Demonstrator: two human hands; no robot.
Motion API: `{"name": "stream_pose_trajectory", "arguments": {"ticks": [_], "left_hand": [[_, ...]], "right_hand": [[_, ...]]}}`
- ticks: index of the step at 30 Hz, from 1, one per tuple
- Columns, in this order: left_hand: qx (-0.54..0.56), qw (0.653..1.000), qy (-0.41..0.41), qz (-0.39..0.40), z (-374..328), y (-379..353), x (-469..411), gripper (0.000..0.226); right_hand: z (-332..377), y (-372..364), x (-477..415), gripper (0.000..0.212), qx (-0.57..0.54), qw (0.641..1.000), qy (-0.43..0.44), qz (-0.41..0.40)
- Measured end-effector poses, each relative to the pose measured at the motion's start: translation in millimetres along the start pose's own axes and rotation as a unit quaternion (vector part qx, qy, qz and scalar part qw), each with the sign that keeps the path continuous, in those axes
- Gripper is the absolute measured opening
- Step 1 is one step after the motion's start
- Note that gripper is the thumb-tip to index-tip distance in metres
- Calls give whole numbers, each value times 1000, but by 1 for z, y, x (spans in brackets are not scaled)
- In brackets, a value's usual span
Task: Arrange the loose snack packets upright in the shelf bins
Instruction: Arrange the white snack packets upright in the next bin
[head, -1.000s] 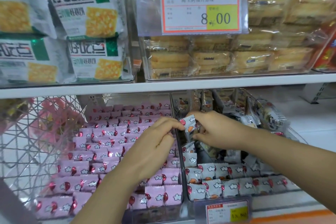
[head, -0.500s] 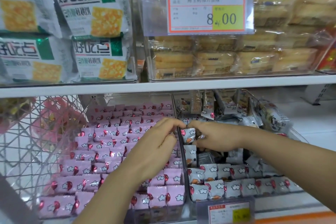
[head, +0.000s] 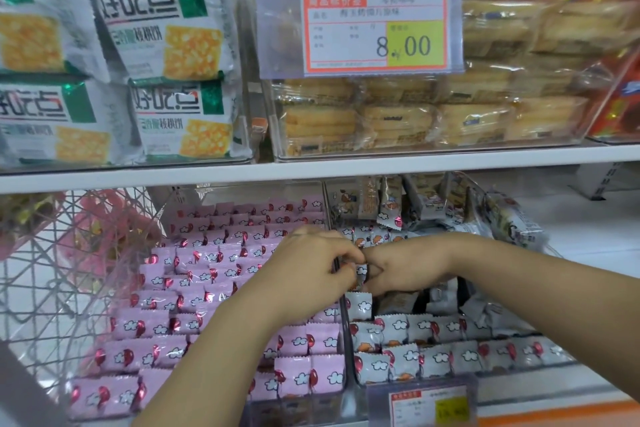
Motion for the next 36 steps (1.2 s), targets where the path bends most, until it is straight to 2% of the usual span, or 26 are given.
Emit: {"name": "stream_pose_trajectory", "arguments": {"ticks": [5, 9, 12, 14, 20, 24, 26, 30, 33, 36], "left_hand": [[-19, 999, 15, 29, 2, -8, -1, 33], [-27, 999, 6, 32, 4, -10, -1, 35], [-21, 999, 2, 26, 5, -11, -1, 36], [-19, 999, 2, 29, 5, -12, -1, 36], [-26, 999, -9, 31, 7, -16, -1, 47], [-22, 999, -10, 29, 8, -17, -1, 45], [-18, 999, -7, 30, 9, -17, -2, 42], [-21, 999, -10, 27, 9, -18, -2, 55], [-19, 999, -8, 24, 8, -18, -2, 55], [-16, 1000, -5, 24, 10, -18, -1, 55]], "right_hand": [[-10, -6, 0, 21, -141, 987, -54, 57], [-11, -9, 10, 39, -196, 976, -23, 96], [-13, -9, 21, 66, -170, 981, -24, 88], [-13, -7, 24, 68, -145, 987, -19, 69], [-12, 3, 32, 40, -46, 997, 4, -55], [-16, 23, 48, 17, -21, 977, -13, -212], [-16, 31, 57, 16, 3, 958, -27, -285], [-5, 38, 66, 23, 53, 918, -13, -392], [3, 42, 68, 29, 92, 894, 4, -438], [8, 43, 60, 29, 80, 887, 26, -454]]}}
Point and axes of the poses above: each hand's wrist, its own x-axis away from the middle knuckle, its own y-axis out of the back of the hand, z = x × y, the point moved 6 cm from there along -x, towards the middle knuckle, and after that the axes turned 3 degrees about -x, right-handed, at the moved point
